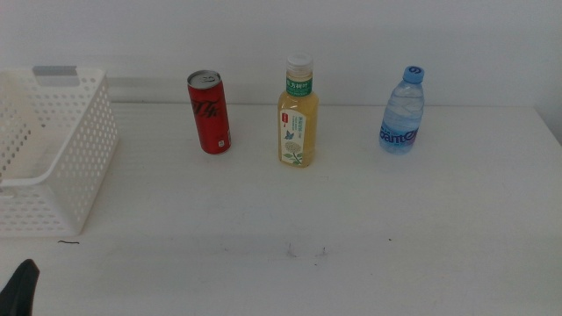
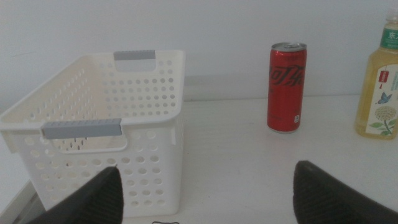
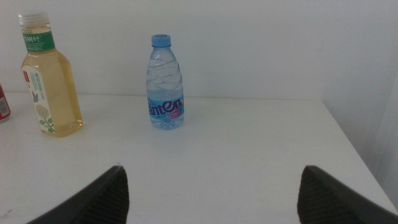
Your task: Use arms to grab the bottles and put them into the dustbin to the left of the table.
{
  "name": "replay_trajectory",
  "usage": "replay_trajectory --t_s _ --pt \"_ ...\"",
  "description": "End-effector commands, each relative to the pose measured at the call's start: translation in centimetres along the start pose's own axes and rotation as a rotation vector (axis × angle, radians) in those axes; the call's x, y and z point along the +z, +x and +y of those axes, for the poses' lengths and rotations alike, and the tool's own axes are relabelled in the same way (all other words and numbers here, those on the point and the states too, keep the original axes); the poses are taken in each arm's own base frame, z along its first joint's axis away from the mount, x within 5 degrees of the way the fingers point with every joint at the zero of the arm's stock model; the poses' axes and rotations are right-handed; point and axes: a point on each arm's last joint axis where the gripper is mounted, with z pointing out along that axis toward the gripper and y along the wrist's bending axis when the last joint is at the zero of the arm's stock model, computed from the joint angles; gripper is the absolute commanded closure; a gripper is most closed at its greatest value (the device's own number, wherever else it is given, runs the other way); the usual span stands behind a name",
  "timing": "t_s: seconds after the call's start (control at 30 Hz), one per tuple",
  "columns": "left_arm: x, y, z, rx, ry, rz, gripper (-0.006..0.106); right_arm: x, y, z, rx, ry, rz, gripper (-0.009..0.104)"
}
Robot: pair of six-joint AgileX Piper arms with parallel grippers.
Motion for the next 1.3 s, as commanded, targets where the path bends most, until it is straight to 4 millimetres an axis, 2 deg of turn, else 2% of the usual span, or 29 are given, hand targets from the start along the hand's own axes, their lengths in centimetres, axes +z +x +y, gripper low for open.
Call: replay_trajectory --t_s 0.0,0.13,0.23,0.4,0.57,0.63,0.77,1.1,1.2,1.27 --pt "0.0 -0.1 0.0 -0.002 -0.002 -0.016 0.007 0.0 0.0 -0.1 -0.009 0.009 -0.007 0.009" --pt "1.4 -0.7 -0.4 0.001 0.062 -0.02 0.007 0.0 0.0 -0.1 -0.009 0.009 -0.007 0.009" --pt "3.4 -1.0 -1.4 0.035 0.15 -0.009 0.007 0.0 0.0 -0.1 -0.009 0.009 -0.007 0.009" --pt "7.2 0.1 -3.6 0.061 0.273 0.024 0.007 0.0 0.0 -0.1 -0.009 0.009 -0.007 0.009" --pt "9.4 1.0 -5.0 0.071 0.333 -0.06 0.007 0.0 0.0 -0.1 -0.009 0.009 -0.007 0.009" --pt "9.9 1.4 -5.1 0.064 0.336 -0.079 0.007 0.0 0.0 -0.1 -0.009 0.009 -0.007 0.009" --pt "10.5 2.9 -5.2 0.064 0.333 0.02 0.007 0.0 0.0 -0.1 -0.009 0.009 -0.007 0.009" --pt "10.4 2.9 -5.4 0.069 0.349 0.017 0.007 0.0 0.0 -0.1 -0.009 0.009 -0.007 0.009" --pt "10.5 2.9 -5.3 -0.019 0.338 0.031 0.007 0.0 0.0 -0.1 -0.009 0.009 -0.007 0.009" --pt "11.4 2.6 -5.6 -0.03 0.337 0.038 0.007 0.0 0.0 -0.1 -0.009 0.009 -0.007 0.009"
